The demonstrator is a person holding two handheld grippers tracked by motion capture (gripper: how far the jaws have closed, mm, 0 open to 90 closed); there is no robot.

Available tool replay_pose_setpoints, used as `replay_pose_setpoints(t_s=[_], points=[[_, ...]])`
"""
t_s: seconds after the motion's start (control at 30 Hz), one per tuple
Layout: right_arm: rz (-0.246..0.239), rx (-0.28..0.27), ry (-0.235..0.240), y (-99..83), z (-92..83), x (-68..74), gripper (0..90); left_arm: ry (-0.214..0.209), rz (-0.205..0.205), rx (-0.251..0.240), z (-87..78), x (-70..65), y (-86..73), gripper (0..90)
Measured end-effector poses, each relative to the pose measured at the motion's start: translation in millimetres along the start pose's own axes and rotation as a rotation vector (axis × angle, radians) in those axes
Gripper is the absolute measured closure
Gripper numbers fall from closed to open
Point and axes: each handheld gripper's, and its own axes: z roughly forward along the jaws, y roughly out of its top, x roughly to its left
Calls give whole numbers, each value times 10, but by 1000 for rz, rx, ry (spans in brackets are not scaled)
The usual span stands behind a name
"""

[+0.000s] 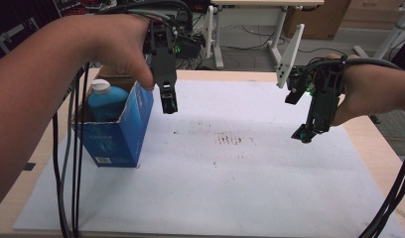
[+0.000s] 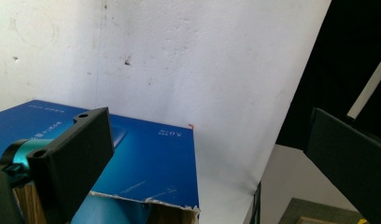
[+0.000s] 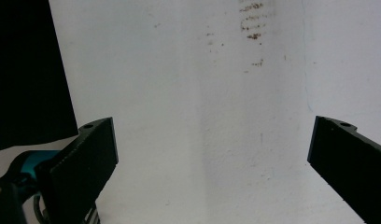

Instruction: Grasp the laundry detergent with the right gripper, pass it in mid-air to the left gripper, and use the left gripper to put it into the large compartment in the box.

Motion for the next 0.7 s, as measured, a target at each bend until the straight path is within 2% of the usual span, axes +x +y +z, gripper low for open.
replay_pose_setpoints(t_s=[0.37,0.7], points=[[20,-3,-8,-51,-2,-39,6,-2,2,3,13,22,26,16],[11,-11,-12,-41,-15,-16,6,-1,1,-2,16,32,37,16]])
